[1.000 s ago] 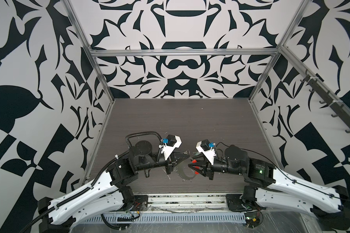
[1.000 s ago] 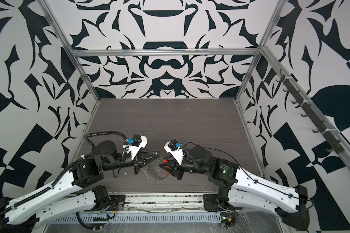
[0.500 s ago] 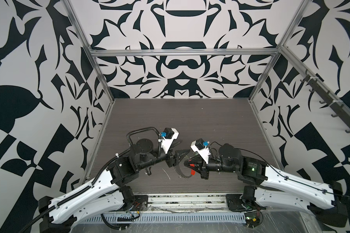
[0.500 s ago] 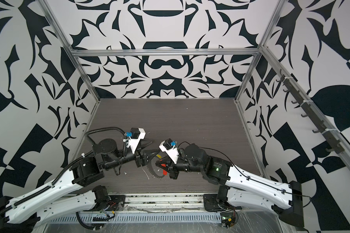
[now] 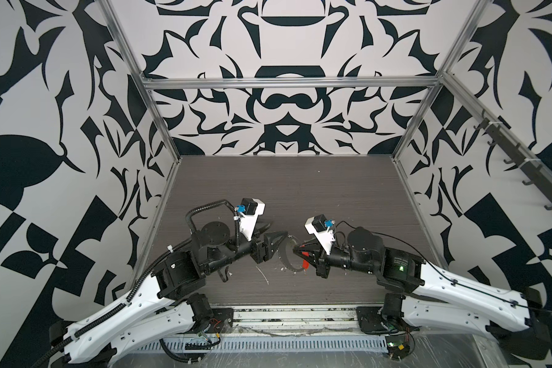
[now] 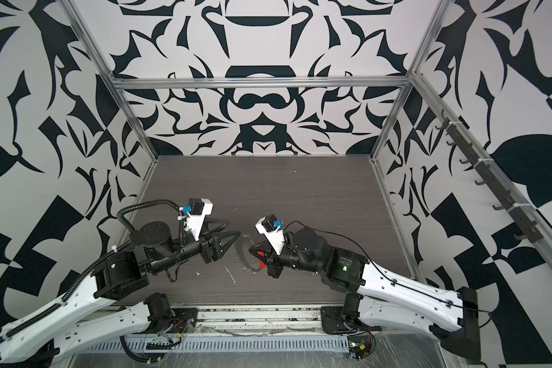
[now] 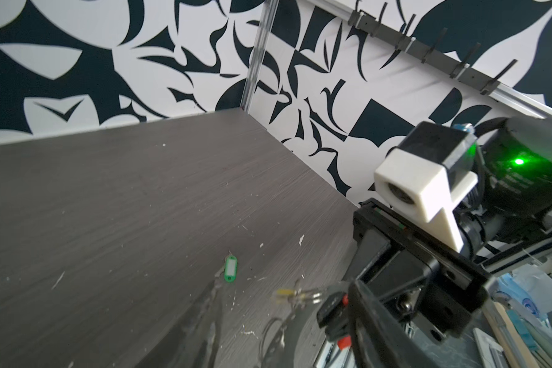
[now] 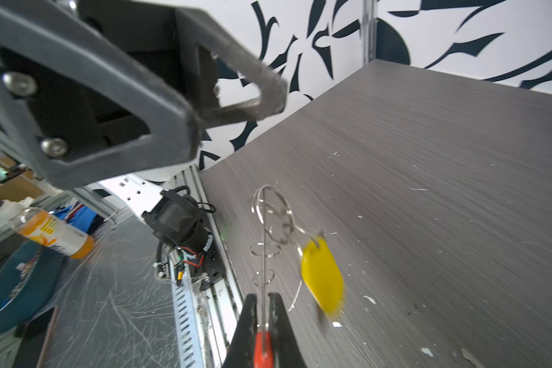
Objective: Remove the keys from the keyring
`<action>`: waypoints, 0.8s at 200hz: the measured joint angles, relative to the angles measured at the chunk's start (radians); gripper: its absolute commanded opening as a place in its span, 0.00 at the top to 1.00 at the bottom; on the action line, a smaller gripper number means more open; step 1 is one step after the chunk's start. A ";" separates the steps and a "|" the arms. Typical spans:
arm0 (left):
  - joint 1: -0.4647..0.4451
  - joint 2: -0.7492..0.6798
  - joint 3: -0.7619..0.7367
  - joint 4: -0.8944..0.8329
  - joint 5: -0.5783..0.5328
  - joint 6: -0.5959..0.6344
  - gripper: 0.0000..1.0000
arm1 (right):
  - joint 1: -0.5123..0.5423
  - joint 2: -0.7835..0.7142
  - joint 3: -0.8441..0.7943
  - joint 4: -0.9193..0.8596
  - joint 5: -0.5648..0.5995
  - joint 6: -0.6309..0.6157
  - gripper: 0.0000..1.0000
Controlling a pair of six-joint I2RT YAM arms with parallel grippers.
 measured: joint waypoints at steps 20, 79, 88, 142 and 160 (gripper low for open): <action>0.000 0.001 0.026 -0.061 -0.019 -0.059 0.35 | 0.000 0.001 0.000 -0.002 0.040 -0.011 1.00; 0.056 0.062 0.091 -0.159 0.010 -0.192 0.30 | 0.000 0.018 0.000 -0.003 0.111 -0.051 1.00; 0.097 0.069 0.090 -0.163 0.045 -0.210 0.29 | 0.000 0.018 0.000 -0.002 0.111 -0.062 1.00; 0.268 0.090 0.033 -0.089 0.266 -0.291 0.21 | 0.003 0.011 -0.032 0.031 0.103 -0.136 1.00; 0.277 0.113 0.026 -0.065 0.310 -0.320 0.20 | 0.018 0.009 -0.057 0.051 0.132 -0.158 1.00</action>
